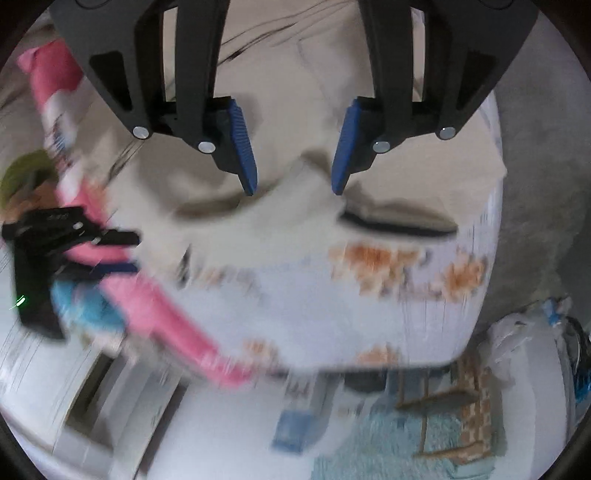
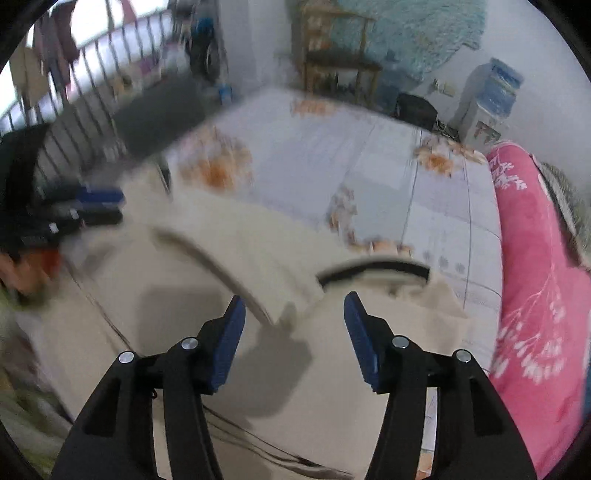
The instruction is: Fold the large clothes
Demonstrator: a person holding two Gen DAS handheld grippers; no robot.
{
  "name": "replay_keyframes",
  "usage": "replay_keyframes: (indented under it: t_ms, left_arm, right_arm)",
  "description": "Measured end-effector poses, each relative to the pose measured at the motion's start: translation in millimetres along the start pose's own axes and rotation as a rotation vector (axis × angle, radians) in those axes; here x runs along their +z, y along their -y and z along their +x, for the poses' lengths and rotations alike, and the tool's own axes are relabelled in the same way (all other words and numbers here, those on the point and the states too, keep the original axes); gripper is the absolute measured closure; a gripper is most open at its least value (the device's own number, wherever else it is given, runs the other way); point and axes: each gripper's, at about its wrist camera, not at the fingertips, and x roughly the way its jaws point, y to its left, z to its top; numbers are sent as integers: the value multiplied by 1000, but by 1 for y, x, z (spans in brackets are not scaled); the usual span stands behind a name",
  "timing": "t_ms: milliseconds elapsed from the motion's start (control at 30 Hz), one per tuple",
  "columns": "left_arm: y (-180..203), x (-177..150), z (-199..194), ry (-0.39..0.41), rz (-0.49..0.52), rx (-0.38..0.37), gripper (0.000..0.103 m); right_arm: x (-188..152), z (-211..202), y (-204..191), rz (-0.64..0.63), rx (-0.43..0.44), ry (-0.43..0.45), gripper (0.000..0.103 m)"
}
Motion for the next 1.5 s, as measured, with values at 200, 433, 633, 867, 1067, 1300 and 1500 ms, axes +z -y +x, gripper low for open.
replay_keyframes:
  t_ms: [200, 433, 633, 867, 1067, 1300, 1500]
  left_arm:
    - [12, 34, 59, -69, -50, 92, 85]
    - [29, -12, 101, -179, 43, 228, 85]
    - [22, -5, 68, -126, -18, 159, 86]
    - [18, -15, 86, -187, -54, 222, 85]
    - [2, -39, -11, -62, -123, 225, 74]
    - [-19, -135, -108, 28, -235, 242, 71]
    - [-34, -201, -115, 6, -295, 275, 71]
  right_arm:
    - [34, 61, -21, 95, 100, -31, 74]
    - [6, 105, -37, 52, 29, -125, 79]
    - [-4, 65, -27, 80, -40, -67, 80]
    - [-16, 84, -17, 121, -150, -119, 81]
    - [-46, 8, -42, 123, -141, 0, 59]
    - [-125, -26, -103, 78, 6, 16, 45]
    - [-174, 10, -123, 113, -10, -84, 43]
